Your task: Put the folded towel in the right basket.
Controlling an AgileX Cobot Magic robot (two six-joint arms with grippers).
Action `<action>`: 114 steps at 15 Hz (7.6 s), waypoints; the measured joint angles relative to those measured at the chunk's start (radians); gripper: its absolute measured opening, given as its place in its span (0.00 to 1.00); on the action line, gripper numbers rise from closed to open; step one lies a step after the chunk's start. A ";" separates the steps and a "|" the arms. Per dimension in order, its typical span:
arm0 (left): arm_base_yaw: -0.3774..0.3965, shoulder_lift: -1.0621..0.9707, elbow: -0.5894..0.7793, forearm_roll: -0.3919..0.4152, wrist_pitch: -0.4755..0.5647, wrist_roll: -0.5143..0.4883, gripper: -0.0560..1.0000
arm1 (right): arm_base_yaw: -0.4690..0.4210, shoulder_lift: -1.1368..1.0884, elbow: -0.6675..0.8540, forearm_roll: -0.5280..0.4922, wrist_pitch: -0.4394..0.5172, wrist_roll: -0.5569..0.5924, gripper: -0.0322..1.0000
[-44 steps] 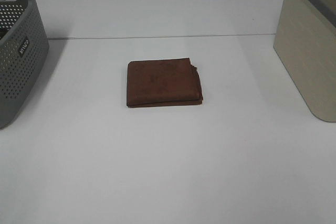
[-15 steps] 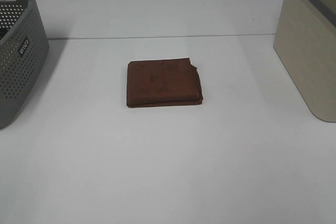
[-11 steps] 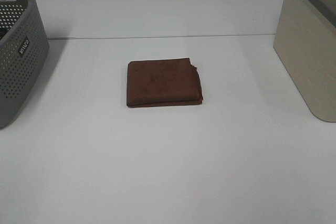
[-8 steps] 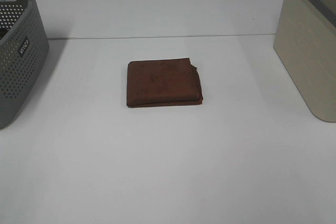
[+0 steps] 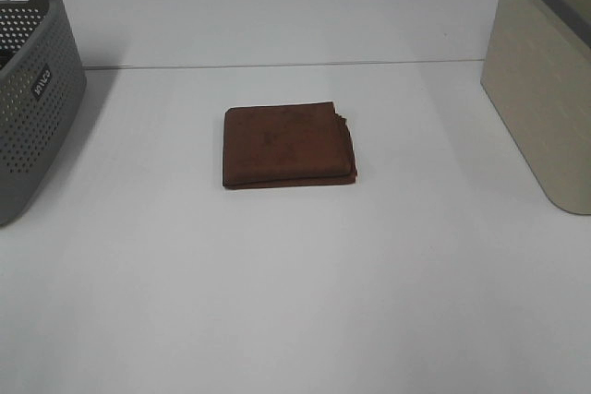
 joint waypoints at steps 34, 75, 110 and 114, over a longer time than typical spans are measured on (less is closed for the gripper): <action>0.000 0.000 0.000 0.000 0.000 0.000 0.97 | 0.203 2.048 -1.340 0.600 0.476 -0.188 0.77; 0.000 0.000 0.000 0.000 0.000 0.000 0.97 | -0.156 1.512 -1.508 0.075 0.582 -0.081 0.11; 0.000 0.000 0.000 0.000 0.000 0.000 0.97 | 0.055 0.739 -0.398 0.032 0.577 0.041 0.75; 0.000 0.000 0.000 0.000 0.000 0.000 0.97 | 0.055 0.316 0.026 0.033 0.578 0.049 0.75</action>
